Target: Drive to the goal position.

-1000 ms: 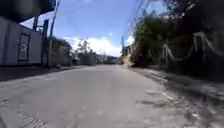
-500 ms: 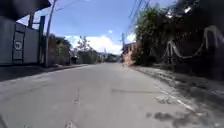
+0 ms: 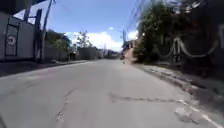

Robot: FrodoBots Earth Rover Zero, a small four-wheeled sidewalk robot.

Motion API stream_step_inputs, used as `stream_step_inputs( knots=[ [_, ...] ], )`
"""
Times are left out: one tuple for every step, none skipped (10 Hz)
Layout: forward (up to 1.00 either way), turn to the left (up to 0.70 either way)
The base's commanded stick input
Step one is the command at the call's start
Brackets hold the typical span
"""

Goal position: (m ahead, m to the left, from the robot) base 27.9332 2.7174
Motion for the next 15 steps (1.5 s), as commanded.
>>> stream_step_inputs(
  knots=[
    [1.00,0.00],
    [1.00,0.00],
    [1.00,0.00],
    [1.00,0.00],
    [1.00,0.00],
    [1.00,0.00],
    [1.00,0.00],
    [1.00,0.00],
    [1.00,0.00],
    [1.00,0.00],
    [1.00,0.00],
    [1.00,0.00],
    [1.00,0.00],
    [1.00,0.00],
    [1.00,0.00]
  ],
)
